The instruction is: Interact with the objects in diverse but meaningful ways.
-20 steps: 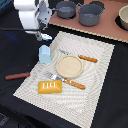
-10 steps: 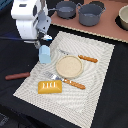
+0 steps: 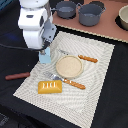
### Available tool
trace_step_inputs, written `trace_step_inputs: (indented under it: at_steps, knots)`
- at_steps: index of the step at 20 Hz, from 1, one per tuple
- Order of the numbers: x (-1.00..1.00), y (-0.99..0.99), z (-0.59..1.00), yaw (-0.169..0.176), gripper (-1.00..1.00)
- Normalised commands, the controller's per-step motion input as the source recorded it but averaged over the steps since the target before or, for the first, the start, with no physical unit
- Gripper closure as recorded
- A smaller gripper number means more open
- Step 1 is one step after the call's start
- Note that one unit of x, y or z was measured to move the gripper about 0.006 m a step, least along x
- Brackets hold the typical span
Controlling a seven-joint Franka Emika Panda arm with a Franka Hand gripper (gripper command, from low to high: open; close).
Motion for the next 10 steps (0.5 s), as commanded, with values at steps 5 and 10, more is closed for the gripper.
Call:
trace_step_inputs:
  at_steps: [5, 10]
  knots:
    - [-0.07, 0.0, -0.33, 0.078, -1.0]
    - [-0.33, -0.09, -0.33, 0.056, -1.0]
